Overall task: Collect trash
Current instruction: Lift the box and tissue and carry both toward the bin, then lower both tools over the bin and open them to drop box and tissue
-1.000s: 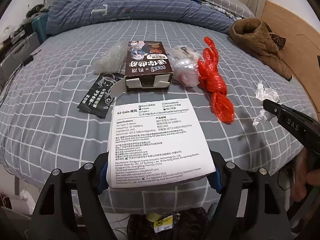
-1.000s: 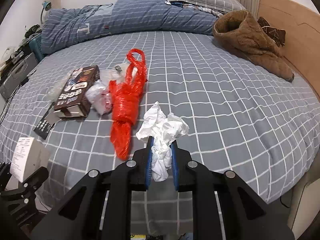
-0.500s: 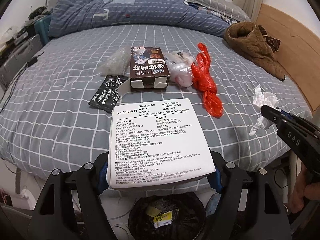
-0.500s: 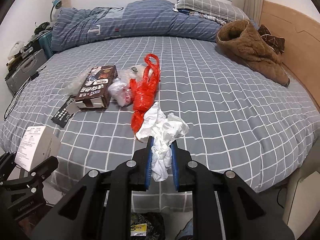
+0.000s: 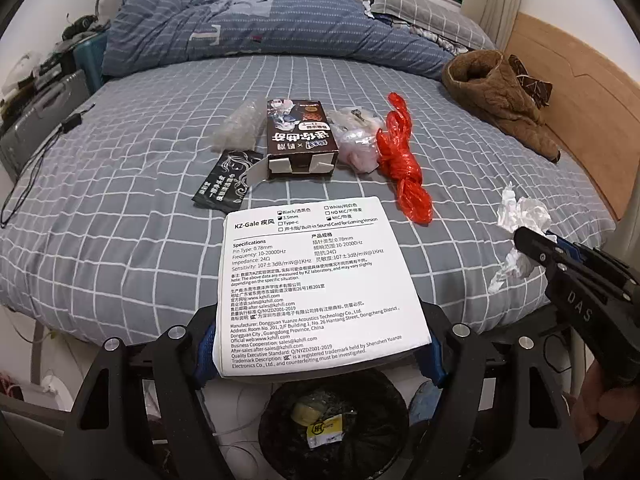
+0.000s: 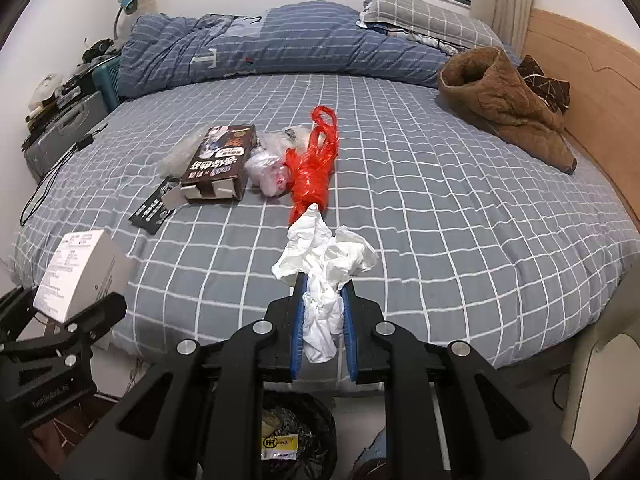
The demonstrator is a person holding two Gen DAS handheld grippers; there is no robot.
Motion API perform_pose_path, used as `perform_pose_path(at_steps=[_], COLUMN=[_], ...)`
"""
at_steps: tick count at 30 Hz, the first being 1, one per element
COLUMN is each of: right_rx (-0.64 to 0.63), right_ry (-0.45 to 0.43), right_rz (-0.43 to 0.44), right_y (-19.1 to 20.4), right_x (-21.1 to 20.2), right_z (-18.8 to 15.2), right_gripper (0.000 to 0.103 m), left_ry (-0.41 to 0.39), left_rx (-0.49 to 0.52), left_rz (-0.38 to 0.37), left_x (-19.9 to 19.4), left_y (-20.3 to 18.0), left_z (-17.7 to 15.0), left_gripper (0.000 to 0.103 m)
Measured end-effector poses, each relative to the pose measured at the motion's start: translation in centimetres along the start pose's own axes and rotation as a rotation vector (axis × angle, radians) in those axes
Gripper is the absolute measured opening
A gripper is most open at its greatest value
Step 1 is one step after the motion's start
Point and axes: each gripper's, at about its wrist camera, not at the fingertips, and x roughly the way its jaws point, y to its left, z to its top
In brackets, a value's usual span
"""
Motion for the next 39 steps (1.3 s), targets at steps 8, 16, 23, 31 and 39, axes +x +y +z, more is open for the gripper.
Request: perform_pose_path(at_steps=[8,16,23,31,39], right_rx=[-0.015,-0.027,-0.031,-0.031,-0.025], right_ry=[0.006,0.014,0.034,0.065,0.115], right_rz=[0.004,0.007,0.016,0.031,0.034], right_y=[0.7,1.4,1.9,2.3,2.4], right_x=[-1.9,-3.3,-4.0,-4.2,-3.4], right_z=[-1.5,-3.4,-5.4,-7.6,-10.2], right_gripper=[0.016,0.016,0.016,0.016,0.016], left_ry=[-0.006,0.001,0.018,0.046,0.102], left_rx=[0.01,0.027,0.029,0.021,0.006], left_rz=[0.004,0.001,0.008,0.004,0.006], left_x=[-1.5,-2.6,-2.9,-2.9,-2.0], left_y=[0.0,-0.2,-0.2,0.1,0.4], left_z=[-1.1,-2.6,-4.0,-6.0,-8.4], left_gripper=[0.074,0.074,0.074,0.074,0.074])
